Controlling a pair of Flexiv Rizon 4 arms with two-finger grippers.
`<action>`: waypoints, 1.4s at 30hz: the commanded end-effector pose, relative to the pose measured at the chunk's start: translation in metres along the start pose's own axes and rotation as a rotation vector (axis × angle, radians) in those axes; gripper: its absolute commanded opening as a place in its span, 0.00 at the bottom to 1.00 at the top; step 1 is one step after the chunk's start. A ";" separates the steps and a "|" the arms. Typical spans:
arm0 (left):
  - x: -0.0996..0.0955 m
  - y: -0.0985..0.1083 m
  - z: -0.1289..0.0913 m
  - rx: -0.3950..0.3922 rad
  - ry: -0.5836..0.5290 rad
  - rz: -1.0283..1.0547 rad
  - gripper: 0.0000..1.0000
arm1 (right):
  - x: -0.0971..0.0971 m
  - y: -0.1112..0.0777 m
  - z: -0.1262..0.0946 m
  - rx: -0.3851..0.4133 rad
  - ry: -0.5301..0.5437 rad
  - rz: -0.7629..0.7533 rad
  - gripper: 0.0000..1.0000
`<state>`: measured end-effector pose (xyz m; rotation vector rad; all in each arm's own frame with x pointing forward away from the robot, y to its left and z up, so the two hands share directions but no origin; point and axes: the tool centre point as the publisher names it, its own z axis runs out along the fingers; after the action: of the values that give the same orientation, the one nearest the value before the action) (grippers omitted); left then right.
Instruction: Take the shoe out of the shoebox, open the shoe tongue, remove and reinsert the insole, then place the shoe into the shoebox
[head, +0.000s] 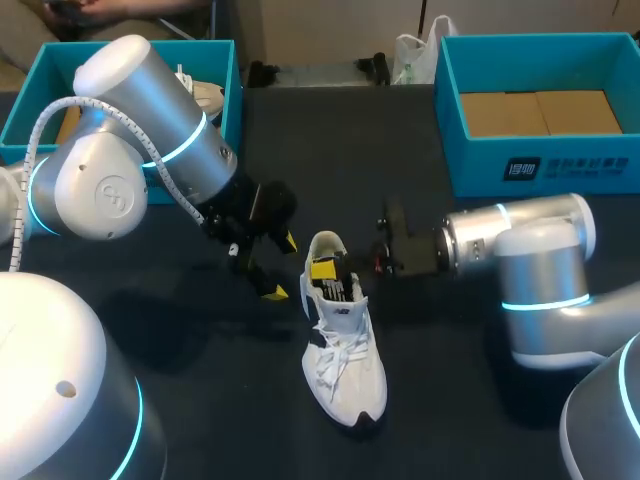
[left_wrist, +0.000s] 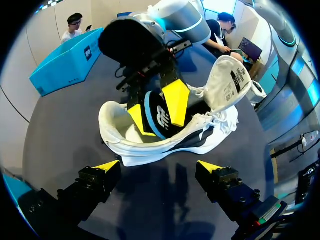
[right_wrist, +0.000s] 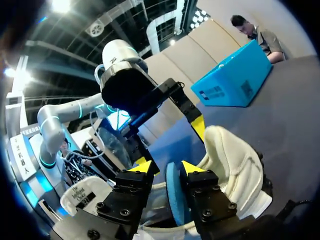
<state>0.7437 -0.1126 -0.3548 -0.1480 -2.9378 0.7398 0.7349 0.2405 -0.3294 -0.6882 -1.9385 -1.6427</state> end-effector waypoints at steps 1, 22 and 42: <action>0.001 0.001 0.000 0.002 -0.002 0.001 1.00 | 0.004 0.012 -0.006 0.052 -0.011 0.004 0.37; 0.001 0.001 0.000 0.002 -0.002 0.001 1.00 | 0.002 0.037 -0.059 0.347 -0.098 0.115 0.42; -0.037 0.048 -0.119 -0.068 -0.017 -0.001 1.00 | -0.016 0.081 -0.098 0.652 -0.351 0.341 0.00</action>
<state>0.7957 -0.0379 -0.2974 -0.1489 -2.9843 0.6375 0.8088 0.1503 -0.2774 -1.0101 -2.1707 -0.8842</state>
